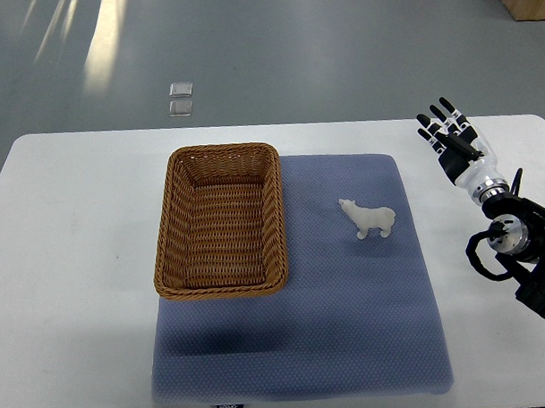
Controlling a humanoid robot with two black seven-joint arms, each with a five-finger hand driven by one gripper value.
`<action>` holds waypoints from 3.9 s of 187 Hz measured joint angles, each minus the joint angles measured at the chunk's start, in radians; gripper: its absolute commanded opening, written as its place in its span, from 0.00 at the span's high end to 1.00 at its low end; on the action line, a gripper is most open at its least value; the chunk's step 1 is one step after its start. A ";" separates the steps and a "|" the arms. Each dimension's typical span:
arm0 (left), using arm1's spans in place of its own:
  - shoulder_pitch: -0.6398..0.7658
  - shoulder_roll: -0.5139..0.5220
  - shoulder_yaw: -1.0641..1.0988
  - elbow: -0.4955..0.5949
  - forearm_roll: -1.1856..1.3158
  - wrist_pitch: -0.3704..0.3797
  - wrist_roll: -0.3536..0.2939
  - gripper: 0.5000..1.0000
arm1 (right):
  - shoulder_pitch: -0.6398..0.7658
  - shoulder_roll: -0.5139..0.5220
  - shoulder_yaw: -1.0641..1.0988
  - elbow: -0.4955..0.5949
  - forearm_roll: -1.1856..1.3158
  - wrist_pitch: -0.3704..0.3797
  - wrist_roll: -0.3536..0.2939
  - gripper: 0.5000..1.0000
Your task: Place white bear in brown basket with right hand
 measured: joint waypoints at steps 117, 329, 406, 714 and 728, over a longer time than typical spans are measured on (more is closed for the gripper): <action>0.000 0.000 0.001 -0.001 0.001 0.001 0.000 0.00 | -0.005 0.001 -0.002 -0.001 -0.015 -0.009 0.020 0.15; 0.001 0.000 0.000 -0.004 0.000 0.001 0.000 0.00 | 0.009 -0.003 -0.006 -0.002 -0.018 0.004 0.022 0.15; 0.002 0.000 0.000 -0.001 0.001 0.001 0.000 0.00 | 0.011 -0.022 -0.014 -0.010 -0.018 0.006 0.013 0.15; 0.000 0.000 0.003 -0.009 0.002 0.001 0.001 0.00 | 0.113 -0.187 -0.193 0.159 -1.360 0.194 0.157 0.18; 0.000 0.000 0.003 -0.009 0.002 0.001 0.001 0.00 | 0.122 -0.182 -0.222 0.160 -1.360 0.176 0.158 0.19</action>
